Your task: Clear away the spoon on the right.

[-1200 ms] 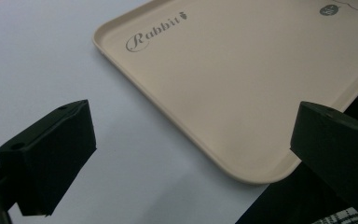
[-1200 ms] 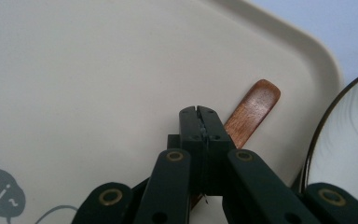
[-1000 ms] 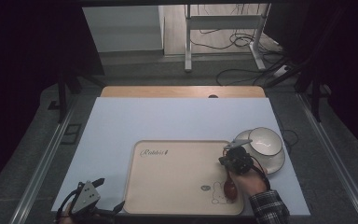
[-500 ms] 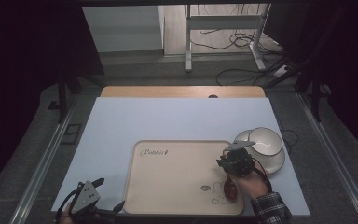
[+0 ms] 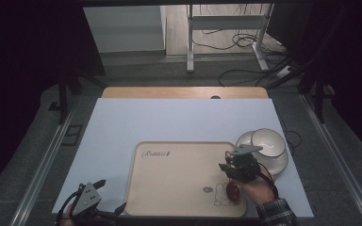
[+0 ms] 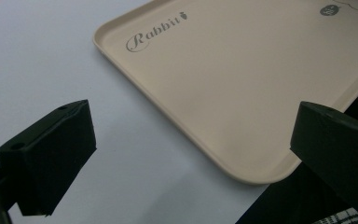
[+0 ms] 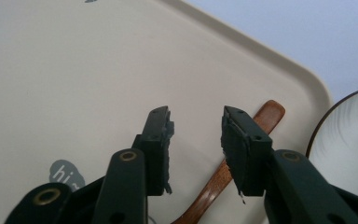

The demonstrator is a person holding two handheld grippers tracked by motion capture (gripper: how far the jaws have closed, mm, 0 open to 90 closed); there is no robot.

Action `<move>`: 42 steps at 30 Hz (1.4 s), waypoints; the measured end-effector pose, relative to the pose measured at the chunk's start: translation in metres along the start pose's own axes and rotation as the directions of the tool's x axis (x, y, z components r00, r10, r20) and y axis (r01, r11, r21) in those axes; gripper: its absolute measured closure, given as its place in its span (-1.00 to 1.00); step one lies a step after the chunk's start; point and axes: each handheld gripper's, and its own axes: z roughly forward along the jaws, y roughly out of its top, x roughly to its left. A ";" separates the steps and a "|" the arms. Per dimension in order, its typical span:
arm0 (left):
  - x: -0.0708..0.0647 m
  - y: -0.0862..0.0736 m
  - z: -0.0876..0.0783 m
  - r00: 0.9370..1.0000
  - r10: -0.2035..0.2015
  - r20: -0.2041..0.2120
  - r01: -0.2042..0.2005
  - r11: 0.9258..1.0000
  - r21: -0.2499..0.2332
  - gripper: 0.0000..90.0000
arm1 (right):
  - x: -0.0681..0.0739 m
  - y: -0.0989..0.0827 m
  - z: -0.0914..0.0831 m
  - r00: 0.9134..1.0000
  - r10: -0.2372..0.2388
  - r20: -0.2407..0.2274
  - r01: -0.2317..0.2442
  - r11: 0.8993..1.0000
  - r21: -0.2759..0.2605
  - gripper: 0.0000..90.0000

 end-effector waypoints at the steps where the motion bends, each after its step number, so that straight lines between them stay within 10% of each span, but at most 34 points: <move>1: 0.000 0.000 0.000 1.000 0.000 0.000 0.000 1.000 0.000 -1.00 | 0.000 0.000 -0.001 1.000 0.002 -0.001 -0.002 1.000 -0.002 0.34; 42: 0.000 0.000 0.000 1.000 0.000 0.000 0.000 1.000 0.004 -1.00 | 0.011 -0.030 -0.041 1.000 -0.007 -0.002 0.006 0.992 -0.126 -0.76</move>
